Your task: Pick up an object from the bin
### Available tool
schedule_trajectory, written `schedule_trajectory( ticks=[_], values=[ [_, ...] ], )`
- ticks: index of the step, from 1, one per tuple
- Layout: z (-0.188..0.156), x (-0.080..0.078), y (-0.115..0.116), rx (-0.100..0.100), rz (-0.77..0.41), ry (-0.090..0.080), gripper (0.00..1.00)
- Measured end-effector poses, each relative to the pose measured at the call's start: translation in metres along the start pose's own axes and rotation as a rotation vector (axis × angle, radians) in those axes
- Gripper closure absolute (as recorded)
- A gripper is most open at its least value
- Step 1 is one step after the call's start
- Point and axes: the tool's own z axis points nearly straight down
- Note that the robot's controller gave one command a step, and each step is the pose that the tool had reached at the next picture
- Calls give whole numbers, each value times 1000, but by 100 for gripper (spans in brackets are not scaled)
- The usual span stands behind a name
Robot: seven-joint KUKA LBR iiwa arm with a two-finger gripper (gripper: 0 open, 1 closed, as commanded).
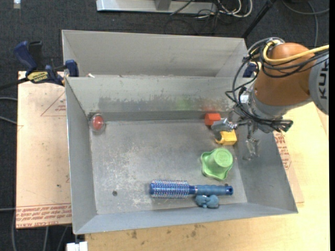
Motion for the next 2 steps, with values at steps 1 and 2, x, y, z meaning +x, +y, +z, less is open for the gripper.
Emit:
schedule_trajectory(
  ticks=[1, 2],
  values=[
    [66, -36, -43, -6, -547, -9, 0],
    [62, -11, -53, -1, -505, -24, 0]
  ],
)
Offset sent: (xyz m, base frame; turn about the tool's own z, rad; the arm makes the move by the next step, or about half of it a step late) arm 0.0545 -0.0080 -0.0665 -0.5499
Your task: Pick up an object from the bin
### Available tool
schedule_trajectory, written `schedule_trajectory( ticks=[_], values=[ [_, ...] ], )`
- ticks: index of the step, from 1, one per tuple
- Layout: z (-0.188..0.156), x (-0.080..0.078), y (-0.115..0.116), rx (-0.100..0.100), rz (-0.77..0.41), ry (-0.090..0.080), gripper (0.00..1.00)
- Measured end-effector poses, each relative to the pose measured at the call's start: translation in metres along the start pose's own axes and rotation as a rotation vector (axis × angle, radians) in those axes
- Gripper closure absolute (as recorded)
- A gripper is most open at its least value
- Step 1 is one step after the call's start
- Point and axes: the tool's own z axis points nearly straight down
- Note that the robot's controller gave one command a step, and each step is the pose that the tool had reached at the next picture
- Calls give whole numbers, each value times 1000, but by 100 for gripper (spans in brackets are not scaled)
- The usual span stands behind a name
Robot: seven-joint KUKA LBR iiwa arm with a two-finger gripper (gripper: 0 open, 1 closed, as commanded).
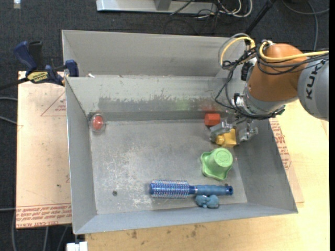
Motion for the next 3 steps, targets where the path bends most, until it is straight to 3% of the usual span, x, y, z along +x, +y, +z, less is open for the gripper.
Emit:
schedule_trajectory(
  ticks=[1, 2, 3],
  values=[
    [-3, -8, -1, -1, -6, -9, 100],
    [-125, -8, 44, 2, 32, 24, 100],
    [-227, 3, 34, 3, -65, 25, 100]
  ],
)
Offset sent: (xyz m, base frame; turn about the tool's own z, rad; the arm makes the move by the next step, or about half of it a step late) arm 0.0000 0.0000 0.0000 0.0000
